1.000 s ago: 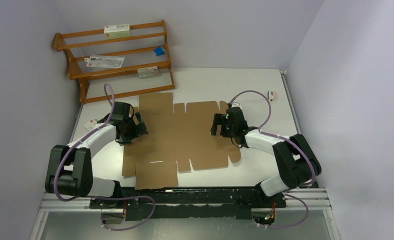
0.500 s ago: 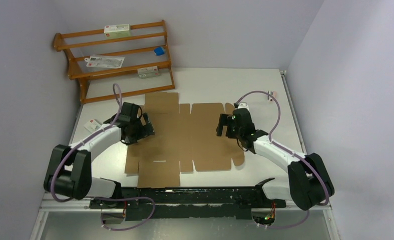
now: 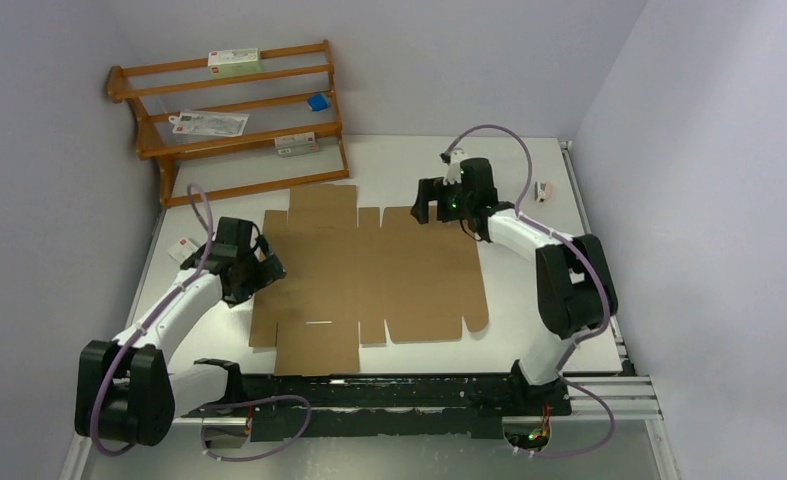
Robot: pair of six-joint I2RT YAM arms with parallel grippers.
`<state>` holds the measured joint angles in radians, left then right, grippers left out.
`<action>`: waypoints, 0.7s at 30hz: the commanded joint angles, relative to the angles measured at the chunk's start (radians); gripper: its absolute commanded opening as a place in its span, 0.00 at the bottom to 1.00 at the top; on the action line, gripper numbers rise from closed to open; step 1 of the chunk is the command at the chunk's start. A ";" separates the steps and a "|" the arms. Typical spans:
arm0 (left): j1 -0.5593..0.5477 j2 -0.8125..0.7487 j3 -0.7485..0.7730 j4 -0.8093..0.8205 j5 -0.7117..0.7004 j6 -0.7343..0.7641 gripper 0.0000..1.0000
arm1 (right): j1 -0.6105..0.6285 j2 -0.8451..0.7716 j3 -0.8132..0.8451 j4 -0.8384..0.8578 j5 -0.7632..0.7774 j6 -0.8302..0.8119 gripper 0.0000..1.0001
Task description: Fold the paper box
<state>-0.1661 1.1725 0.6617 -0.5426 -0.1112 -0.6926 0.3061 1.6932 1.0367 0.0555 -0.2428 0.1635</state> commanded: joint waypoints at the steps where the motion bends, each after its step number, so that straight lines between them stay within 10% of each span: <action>1: 0.044 -0.080 -0.068 -0.081 0.000 -0.046 1.00 | -0.024 0.098 0.117 0.000 -0.152 -0.125 1.00; 21: 0.044 0.062 -0.050 0.019 0.095 0.042 1.00 | -0.079 0.462 0.481 -0.258 -0.278 -0.321 0.93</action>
<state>-0.1268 1.2098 0.5842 -0.5575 -0.0444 -0.6907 0.2443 2.1254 1.4811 -0.1383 -0.5137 -0.1192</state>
